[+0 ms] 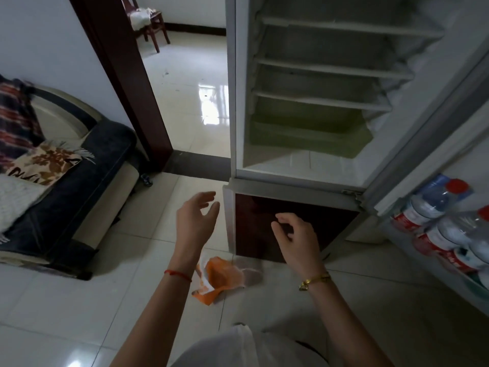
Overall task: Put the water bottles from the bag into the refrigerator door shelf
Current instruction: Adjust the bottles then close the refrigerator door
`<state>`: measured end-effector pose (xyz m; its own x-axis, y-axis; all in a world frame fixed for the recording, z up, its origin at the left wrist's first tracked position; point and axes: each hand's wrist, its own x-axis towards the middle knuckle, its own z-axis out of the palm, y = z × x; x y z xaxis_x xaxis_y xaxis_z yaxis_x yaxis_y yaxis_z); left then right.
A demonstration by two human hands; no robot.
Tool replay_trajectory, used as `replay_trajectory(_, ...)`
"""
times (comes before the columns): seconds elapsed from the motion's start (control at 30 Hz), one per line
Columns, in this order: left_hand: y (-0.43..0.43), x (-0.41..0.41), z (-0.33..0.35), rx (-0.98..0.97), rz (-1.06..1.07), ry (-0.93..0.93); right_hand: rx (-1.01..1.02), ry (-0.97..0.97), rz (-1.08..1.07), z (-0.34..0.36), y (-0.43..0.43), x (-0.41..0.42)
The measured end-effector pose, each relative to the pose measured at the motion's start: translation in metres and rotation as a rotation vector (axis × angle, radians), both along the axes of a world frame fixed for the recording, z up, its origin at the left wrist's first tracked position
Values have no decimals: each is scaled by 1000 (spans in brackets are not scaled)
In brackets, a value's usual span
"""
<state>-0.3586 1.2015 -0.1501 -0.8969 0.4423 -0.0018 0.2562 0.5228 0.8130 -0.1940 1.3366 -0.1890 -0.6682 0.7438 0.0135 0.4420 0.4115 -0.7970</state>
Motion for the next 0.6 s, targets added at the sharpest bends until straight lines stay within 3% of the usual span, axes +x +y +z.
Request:
replay_trajectory(0.2, 32, 22, 32, 253, -236, 132, 90, 190, -119, 37, 6, 11)
replay_trajectory(0.33, 51, 39, 47, 364, -364, 115, 143, 258, -195, 59, 13, 27)
replay_trajectory(0.6, 81, 77, 76, 449, -530, 177, 249, 393, -331, 89, 25, 81)
